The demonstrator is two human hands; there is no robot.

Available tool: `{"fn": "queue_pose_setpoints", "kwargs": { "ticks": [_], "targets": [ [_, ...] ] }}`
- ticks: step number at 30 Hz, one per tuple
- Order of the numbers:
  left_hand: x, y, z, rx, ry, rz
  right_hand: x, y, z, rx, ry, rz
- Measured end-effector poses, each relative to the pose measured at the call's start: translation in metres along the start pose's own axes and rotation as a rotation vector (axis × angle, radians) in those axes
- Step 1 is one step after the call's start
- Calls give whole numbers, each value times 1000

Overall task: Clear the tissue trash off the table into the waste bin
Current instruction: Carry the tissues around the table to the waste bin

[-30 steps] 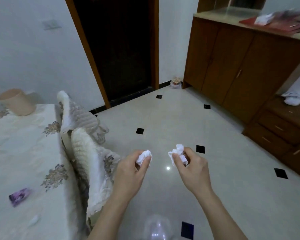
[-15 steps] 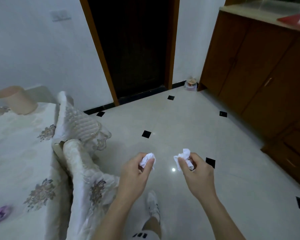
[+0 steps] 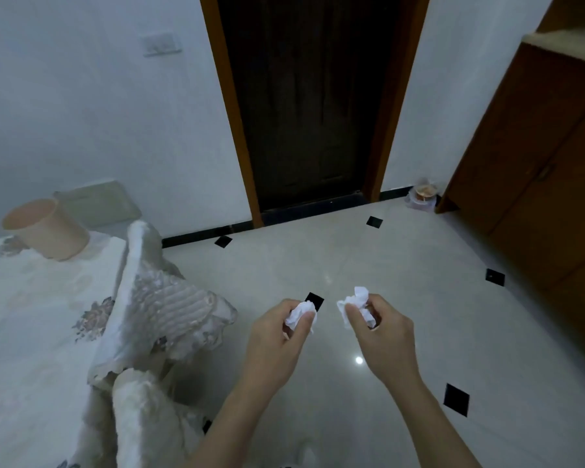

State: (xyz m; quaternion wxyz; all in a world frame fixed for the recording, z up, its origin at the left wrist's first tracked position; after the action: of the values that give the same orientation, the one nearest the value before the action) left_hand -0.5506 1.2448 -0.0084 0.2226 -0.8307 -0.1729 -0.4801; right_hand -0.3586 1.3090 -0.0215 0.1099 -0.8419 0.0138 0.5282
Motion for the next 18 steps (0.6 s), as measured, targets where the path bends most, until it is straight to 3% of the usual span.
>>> {"fn": "queue_pose_setpoints", "kwargs": {
  "ticks": [6, 18],
  "targets": [
    [-16, -82, 12, 59, -29, 6, 0, -77, 52, -41, -40, 20],
    [-57, -268, 63, 223, -76, -144, 2, -272, 175, -280, -68, -58]
  ]
}}
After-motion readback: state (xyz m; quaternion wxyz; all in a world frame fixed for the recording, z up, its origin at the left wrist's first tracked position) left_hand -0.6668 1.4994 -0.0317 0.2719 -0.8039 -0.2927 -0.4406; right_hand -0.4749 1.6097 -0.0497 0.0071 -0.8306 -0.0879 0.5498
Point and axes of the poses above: each hand's wrist, its own y-axis away from the middle knuckle, its own z-axis out of the palm, x = y × z, the point moved 8 cm from there along -y, towards the middle knuckle, and after that the axes turned 13 degrees about x, right-handed, at the moved point
